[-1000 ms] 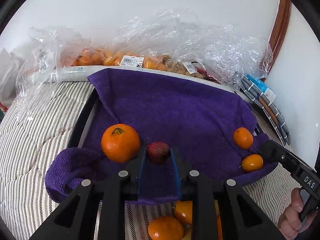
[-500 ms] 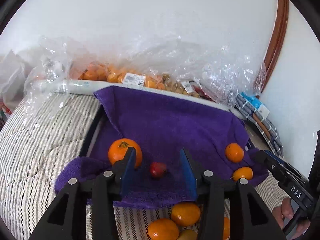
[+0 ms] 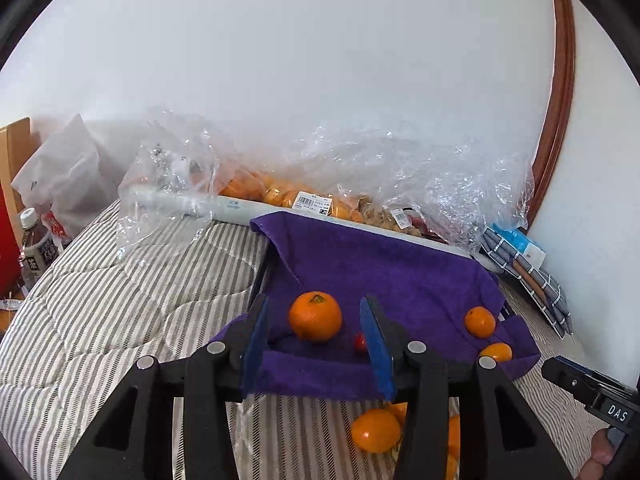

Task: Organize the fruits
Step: 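Open both tools to drop the plum and orange onto the towel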

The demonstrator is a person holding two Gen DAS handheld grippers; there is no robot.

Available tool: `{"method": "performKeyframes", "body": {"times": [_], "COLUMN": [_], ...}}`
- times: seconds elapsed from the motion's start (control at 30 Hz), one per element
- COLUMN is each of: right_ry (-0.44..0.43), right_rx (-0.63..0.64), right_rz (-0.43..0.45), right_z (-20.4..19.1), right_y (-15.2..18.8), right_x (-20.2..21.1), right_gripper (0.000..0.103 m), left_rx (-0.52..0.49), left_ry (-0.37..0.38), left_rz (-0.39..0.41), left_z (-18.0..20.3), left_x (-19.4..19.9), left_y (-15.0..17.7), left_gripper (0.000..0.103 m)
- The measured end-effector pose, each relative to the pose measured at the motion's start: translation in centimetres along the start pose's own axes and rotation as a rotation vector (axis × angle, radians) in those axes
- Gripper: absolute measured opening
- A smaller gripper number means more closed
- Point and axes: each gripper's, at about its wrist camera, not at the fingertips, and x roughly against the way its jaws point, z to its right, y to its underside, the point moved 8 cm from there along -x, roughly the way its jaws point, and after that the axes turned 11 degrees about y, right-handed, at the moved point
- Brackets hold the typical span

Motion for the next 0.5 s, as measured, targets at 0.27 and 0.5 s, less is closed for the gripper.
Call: {"method": "performKeyframes", "body": {"times": [0.27,0.5], "right_ry": [-0.014,0.010], "right_rx": [0.052,0.116], "right_rz": [-0.023,-0.063], "right_z": [-2.3,-4.1], "right_y": [2.8,5.4], "right_x": [1.2,0.4], "right_gripper": [0.046,0.044], "left_rx": [0.002,0.045], "left_ry": [-0.101,-0.137], "left_rz": [-0.050,-0.072], "left_z": [-2.9,-4.7], "left_x": [4.0,5.3], "left_y": [3.0,3.8], "left_gripper": [0.043,0.043]}}
